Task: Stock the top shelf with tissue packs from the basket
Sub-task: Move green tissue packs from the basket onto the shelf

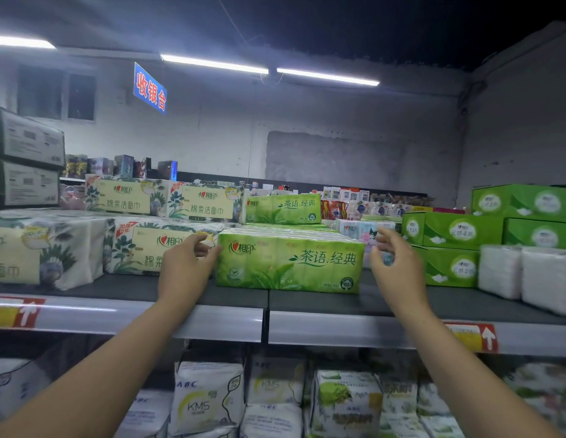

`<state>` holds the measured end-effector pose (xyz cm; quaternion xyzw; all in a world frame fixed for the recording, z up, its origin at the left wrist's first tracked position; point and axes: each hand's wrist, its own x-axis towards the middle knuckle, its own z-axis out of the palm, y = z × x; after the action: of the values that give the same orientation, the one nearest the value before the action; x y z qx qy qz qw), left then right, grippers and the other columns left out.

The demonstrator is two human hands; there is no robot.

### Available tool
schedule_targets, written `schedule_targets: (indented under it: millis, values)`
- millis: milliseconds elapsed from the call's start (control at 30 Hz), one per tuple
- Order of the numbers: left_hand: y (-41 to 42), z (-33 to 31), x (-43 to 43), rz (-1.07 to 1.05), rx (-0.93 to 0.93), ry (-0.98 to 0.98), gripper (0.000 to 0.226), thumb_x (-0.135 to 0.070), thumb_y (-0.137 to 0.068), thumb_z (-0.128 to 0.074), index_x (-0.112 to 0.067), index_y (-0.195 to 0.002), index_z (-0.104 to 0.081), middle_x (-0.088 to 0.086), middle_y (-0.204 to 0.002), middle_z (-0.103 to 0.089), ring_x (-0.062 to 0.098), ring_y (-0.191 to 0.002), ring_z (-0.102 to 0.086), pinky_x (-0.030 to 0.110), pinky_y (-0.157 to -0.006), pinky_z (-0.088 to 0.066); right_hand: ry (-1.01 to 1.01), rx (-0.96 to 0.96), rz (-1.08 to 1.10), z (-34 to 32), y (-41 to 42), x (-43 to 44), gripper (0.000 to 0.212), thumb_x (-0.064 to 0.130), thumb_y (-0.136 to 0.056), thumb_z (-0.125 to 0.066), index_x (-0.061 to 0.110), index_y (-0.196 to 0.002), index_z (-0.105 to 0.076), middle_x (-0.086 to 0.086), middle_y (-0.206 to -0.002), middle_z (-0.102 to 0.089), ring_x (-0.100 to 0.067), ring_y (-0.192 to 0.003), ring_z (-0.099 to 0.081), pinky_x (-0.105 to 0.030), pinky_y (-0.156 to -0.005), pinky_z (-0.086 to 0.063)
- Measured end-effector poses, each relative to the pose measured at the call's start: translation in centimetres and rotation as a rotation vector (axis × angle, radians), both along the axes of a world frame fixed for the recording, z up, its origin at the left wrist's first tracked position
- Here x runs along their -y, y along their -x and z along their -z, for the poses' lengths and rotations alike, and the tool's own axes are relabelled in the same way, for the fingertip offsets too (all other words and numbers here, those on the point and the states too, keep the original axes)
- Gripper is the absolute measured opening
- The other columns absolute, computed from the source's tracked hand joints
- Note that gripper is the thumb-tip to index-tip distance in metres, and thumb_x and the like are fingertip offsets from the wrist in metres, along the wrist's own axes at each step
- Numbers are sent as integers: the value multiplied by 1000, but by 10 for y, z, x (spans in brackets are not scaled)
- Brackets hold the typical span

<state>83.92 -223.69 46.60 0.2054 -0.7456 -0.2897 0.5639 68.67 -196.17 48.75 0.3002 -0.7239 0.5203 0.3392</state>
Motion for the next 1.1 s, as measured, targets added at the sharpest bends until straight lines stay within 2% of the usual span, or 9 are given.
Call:
schedule_targets:
  millis: [167, 367, 633, 733, 800, 900, 1000, 1100]
  values:
    - [-3, -7, -6, 4, 52, 46, 47, -33, -89, -66, -7, -128, -59, 9, -112, -68, 25, -104, -61, 37, -90, -49, -45, 34, -26, 9, -9, -18, 39, 15, -94, -53, 20, -132, -51, 2, -122, -60, -11, -106, -56, -26, -84, -42]
    - [-11, -7, -23, -51, 89, 213, 41, -32, -94, -59, -7, -126, -60, 11, -118, -66, 27, -106, -62, 40, -87, -51, -33, 100, -66, 4, -24, -36, 43, 16, -94, -53, 19, -136, -46, 7, -117, -56, -12, -107, -54, -30, -89, -44]
    - [-32, -14, -36, 19, 28, 219, 39, -29, -94, -58, -7, -126, -60, 12, -121, -64, 26, -110, -59, 39, -88, -48, 30, 138, -155, -9, -46, -57, 41, 15, -95, -55, 19, -134, -47, 6, -119, -55, -9, -105, -52, -18, -80, -40]
    - [-47, -15, -42, 58, -40, 168, 37, -29, -97, -53, -8, -126, -60, 12, -124, -62, 22, -110, -58, 35, -84, -46, 162, 123, -226, -4, -56, -61, 36, 12, -95, -53, 18, -130, -51, 6, -115, -60, -4, -100, -56, -10, -76, -40]
    - [-58, -13, -49, 84, -77, 135, 36, -29, -98, -50, -10, -128, -58, 11, -127, -59, 14, -107, -54, 32, -83, -45, 227, 116, -265, 1, -64, -61, 35, 11, -95, -53, 18, -129, -52, 11, -111, -61, 2, -101, -56, -11, -79, -42]
    - [-71, -9, -62, 146, -85, 76, 39, -30, -100, -48, -13, -134, -52, 5, -136, -53, 8, -110, -49, 21, -82, -39, 265, 104, -306, 10, -73, -61, 34, 10, -96, -52, 18, -128, -54, 10, -114, -63, -1, -106, -58, -14, -86, -47]
    - [-82, -6, -74, 287, -106, -86, 38, -29, -100, -48, -20, -136, -49, -2, -136, -52, 9, -114, -49, 28, -94, -38, 308, 65, -314, 17, -82, -63, 31, 11, -97, -49, 22, -126, -56, 14, -115, -64, -4, -109, -59, -16, -92, -49]
    - [-93, -2, -86, 449, -195, -241, 28, -24, -98, -51, -30, -126, -51, -12, -125, -57, 9, -117, -54, 38, -105, -42, 343, 57, -337, 23, -91, -68, 31, 11, -98, -47, 32, -120, -55, 14, -115, -64, -4, -111, -59, -19, -91, -49]
